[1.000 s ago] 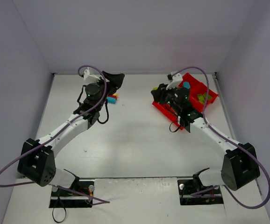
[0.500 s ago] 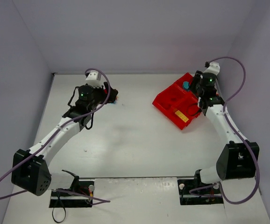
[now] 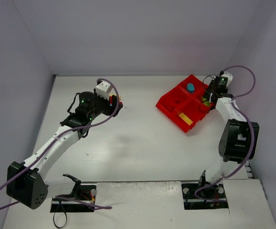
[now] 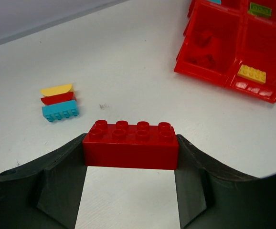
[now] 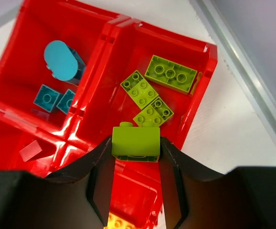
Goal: Sort the legos into containers by color
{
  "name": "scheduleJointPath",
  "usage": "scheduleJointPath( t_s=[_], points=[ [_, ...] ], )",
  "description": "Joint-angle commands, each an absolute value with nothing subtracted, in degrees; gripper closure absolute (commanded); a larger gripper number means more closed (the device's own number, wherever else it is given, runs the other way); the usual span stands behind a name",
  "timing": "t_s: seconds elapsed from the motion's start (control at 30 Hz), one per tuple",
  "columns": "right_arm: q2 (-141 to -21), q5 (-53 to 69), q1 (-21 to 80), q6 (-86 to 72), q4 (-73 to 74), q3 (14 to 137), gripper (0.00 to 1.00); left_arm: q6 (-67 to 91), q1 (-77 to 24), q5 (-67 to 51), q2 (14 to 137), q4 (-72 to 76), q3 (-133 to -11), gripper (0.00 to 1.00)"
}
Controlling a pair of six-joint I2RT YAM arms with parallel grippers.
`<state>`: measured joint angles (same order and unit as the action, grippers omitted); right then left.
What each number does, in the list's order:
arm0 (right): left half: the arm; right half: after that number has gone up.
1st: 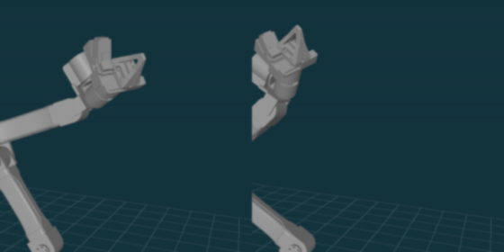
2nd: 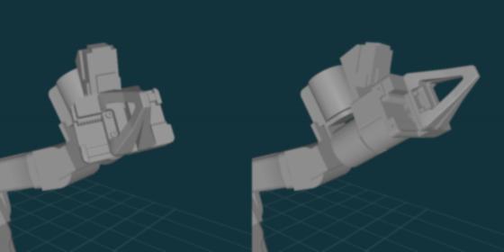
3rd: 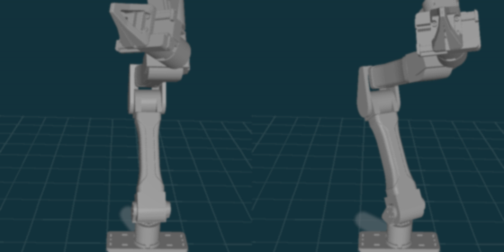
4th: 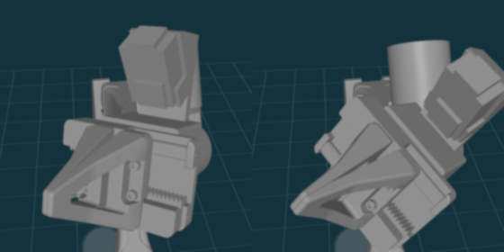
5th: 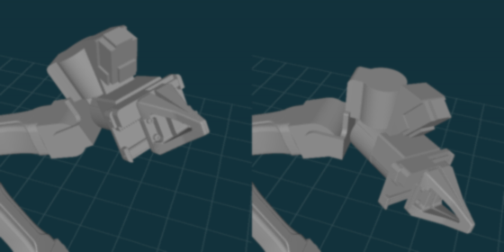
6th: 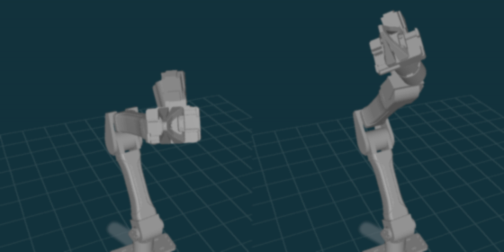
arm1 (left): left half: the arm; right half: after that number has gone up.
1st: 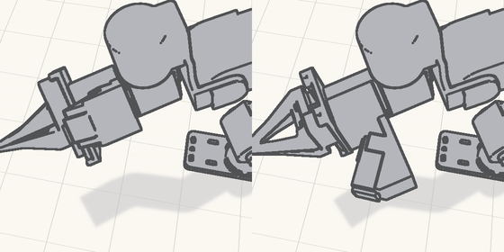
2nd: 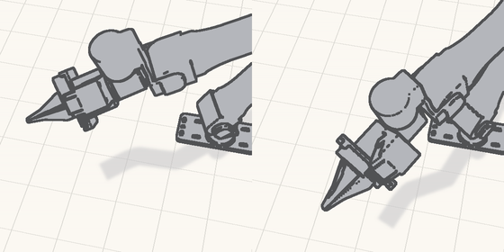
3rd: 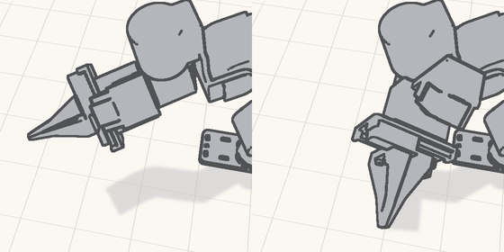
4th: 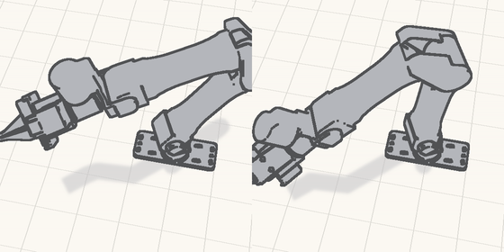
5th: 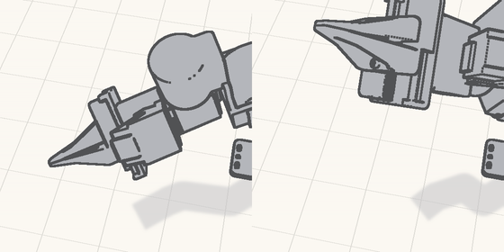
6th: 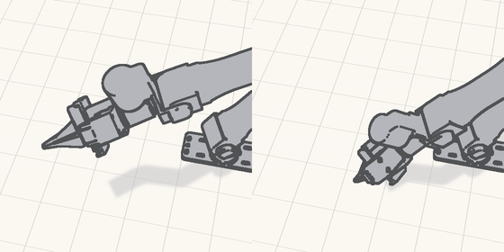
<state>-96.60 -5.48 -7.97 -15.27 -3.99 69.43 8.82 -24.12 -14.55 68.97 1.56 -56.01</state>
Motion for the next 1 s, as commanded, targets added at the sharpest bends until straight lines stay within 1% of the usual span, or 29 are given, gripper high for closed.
scheduleJointPath(
  t_s=[0.0, 0.07, 0.1, 0.13, 0.17, 0.2, 0.27, 0.3, 0.43, 0.5, 0.53, 0.57, 0.63, 0.77, 0.97],
  points=[
    [-97.82, -3.61, -9.05, -16.78, -5.71, 74.08, 0.86, 3.26, -24.17, -19.07, 68.90, 4.82, -55.46, 1.00],
    [-99.57, -3.52, -9.32, -16.53, -5.63, 75.23, 0.75, 0.55, -24.26, -21.26, 69.43, 5.18, -55.11, 1.00],
    [-100.19, -3.34, -9.40, -16.26, -5.63, 76.45, 0.62, 0.09, -24.26, -21.70, 69.78, 5.97, -55.02, 1.00],
    [-100.63, -2.90, -9.58, -16.09, -5.63, 76.99, 0.53, -0.43, -24.26, -21.97, 70.48, 6.15, -54.93, 1.00],
    [-101.42, -1.51, -9.58, -15.91, -5.54, 77.51, 0.44, -2.53, -24.26, -22.15, 70.84, 6.41, -55.11, 0.97],
    [-101.77, -0.89, -9.58, -15.65, -5.45, 78.04, 0.34, -3.33, -24.34, -22.50, 71.10, 7.29, -55.11, 0.96],
    [-102.30, -0.35, -9.58, -15.21, -4.58, 79.80, 0.30, -5.44, -24.34, -23.81, 72.24, 8.61, -55.28, 0.95],
    [-102.22, 2.17, -9.58, -15.03, -4.31, 80.41, 0.27, -6.15, -24.43, -23.91, 72.59, 9.83, -55.54, 0.95],
    [-100.46, 7.63, -9.41, -14.94, -2.55, 82.70, 0.26, -11.15, -25.05, -24.70, 75.84, 11.08, -57.39, 0.95],
    [-98.36, 13.33, -8.53, -14.68, -2.64, 82.71, 0.26, -14.05, -25.14, -26.01, 76.90, 10.46, -58.35, 0.94],
    [-97.83, 19.01, -7.83, -14.33, -2.81, 82.79, 0.26, -15.37, -25.05, -26.45, 77.86, 10.29, -59.14, 0.94],
    [-96.87, 21.94, -7.04, -13.37, -3.25, 82.88, 0.26, -17.64, -25.14, -26.63, 78.31, 10.20, -59.24, 0.94],
    [-96.33, 28.96, -3.62, -12.57, -3.34, 83.32, 0.26, -19.68, -25.31, -26.72, 79.53, 11.07, -59.24, 0.94],
    [-95.01, 36.28, 3.50, -11.69, -3.51, 83.06, 0.25, -24.43, -25.75, -26.89, 81.73, 12.48, -59.67, 0.94],
    [-94.66, 41.13, 16.23, -12.57, -5.35, 82.53, 0.22, -25.75, -27.42, -29.00, 83.32, 15.38, -60.03, 0.94]
  ],
)
